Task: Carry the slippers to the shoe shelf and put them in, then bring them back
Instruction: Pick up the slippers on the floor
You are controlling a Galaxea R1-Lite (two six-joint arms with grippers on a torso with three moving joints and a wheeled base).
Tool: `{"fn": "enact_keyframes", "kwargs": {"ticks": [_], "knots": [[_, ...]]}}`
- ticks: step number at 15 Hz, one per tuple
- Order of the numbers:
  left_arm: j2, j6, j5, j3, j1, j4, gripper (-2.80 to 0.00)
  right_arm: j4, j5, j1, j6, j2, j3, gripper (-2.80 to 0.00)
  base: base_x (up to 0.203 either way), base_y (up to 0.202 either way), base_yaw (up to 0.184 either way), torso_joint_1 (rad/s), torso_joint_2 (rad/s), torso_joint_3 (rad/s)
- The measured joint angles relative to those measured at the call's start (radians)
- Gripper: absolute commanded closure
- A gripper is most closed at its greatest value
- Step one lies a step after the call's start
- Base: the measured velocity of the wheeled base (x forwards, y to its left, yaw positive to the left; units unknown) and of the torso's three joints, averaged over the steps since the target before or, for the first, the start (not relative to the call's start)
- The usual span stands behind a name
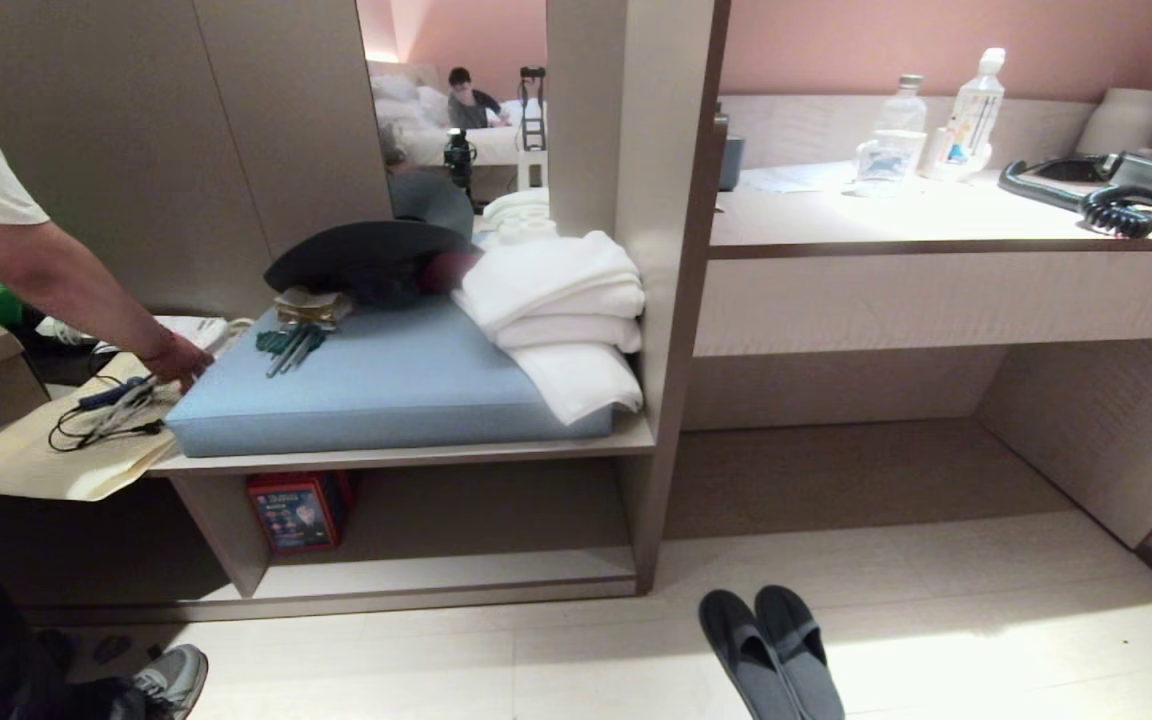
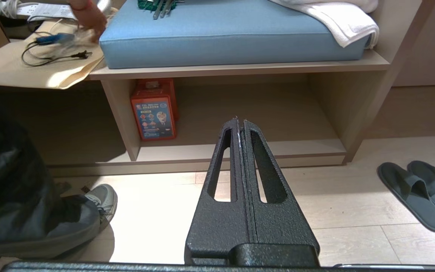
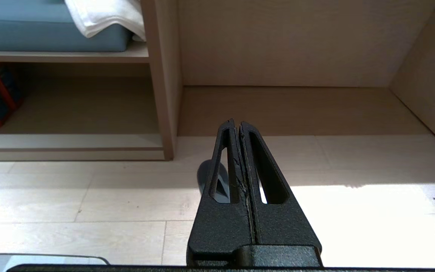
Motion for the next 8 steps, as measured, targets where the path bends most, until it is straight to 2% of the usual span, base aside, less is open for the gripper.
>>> {"fn": "enact_keyframes", "kwargs": {"ticks": [8], "knots": [[0.0,0.0,0.0,0.0,0.0,0.0,0.0,0.0,0.0,-0.001,0.0,0.0,0.0,0.0,0.0,0.0,0.0,0.0,0.0,0.0]]}}
